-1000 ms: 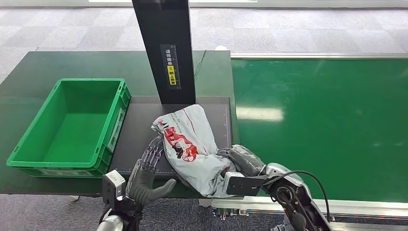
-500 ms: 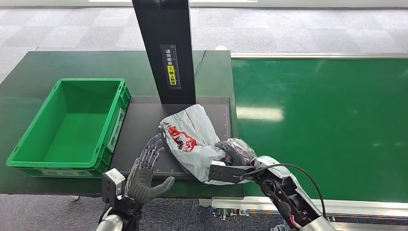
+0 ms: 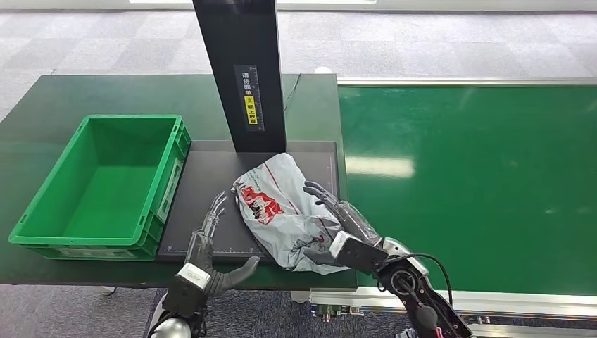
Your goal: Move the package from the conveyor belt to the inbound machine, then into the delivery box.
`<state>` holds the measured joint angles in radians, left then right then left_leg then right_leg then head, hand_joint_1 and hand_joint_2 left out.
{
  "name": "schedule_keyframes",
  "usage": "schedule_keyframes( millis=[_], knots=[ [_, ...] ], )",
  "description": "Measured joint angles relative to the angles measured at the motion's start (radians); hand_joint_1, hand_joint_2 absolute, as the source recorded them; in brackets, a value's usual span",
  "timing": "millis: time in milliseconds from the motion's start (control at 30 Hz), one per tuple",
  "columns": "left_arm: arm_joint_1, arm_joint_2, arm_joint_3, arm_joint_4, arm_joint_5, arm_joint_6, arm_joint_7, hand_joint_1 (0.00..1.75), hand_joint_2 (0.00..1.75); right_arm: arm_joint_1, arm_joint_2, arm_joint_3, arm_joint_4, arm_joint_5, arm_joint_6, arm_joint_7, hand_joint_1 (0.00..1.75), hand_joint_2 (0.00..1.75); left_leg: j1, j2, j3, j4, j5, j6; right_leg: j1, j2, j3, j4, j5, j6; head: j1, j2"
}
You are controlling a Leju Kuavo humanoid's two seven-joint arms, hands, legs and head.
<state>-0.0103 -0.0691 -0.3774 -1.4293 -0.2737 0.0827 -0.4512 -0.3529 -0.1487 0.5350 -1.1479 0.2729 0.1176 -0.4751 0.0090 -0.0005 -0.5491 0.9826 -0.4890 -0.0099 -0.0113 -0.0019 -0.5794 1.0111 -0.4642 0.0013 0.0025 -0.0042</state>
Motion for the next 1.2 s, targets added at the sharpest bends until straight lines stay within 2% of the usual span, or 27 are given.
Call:
schedule_keyframes(
  millis=[100,233,400,600,833,1200],
  knots=[
    [-0.004,0.002,-0.016,0.003,-0.039,0.034,-0.007,0.00,1.75,0.013,-0.002,-0.016,-0.047,-0.056,0.006,-0.004,0.00,1.75,0.000,0.000,0.000,0.000,0.000,0.000,0.000,0.000,0.000,0.000,0.000,0.000,0.000,0.000],
    [-0.007,0.007,-0.032,0.007,-0.156,0.121,0.005,0.00,1.75,0.031,-0.010,-0.055,-0.110,-0.011,-0.122,0.072,0.00,1.75,0.000,0.000,0.000,0.000,0.000,0.000,0.000,0.000,0.000,0.000,0.000,0.000,0.000,0.000],
    [-0.025,0.008,-0.046,0.022,-0.214,0.129,0.034,0.00,1.75,0.091,-0.014,-0.150,-0.180,0.004,-0.228,0.144,0.00,1.75,0.000,0.000,0.000,0.000,0.000,0.000,0.000,0.000,0.000,0.000,0.000,0.000,0.000,0.000],
    [-0.099,0.012,-0.055,0.090,-0.314,0.126,0.174,0.00,1.75,0.201,0.007,-0.289,-0.280,0.142,-0.411,0.207,0.00,1.75,0.000,-0.001,0.000,0.000,0.000,0.000,0.000,0.000,0.000,0.000,0.000,0.000,0.000,0.000],
    [-0.227,0.011,-0.056,0.227,-0.404,0.052,0.303,0.00,1.75,0.278,0.054,-0.378,-0.356,0.155,-0.362,0.227,0.00,1.75,0.000,-0.001,0.000,0.000,0.000,0.000,0.000,0.000,0.000,0.000,0.000,0.000,0.000,0.000],
    [-0.395,-0.004,-0.062,0.432,-0.545,-0.063,0.490,0.00,1.75,0.288,0.104,-0.419,-0.395,0.192,-0.292,0.267,0.00,1.75,0.000,0.000,0.000,0.000,0.000,0.000,0.000,0.000,0.000,0.000,0.000,0.000,0.000,0.000]
  ],
)
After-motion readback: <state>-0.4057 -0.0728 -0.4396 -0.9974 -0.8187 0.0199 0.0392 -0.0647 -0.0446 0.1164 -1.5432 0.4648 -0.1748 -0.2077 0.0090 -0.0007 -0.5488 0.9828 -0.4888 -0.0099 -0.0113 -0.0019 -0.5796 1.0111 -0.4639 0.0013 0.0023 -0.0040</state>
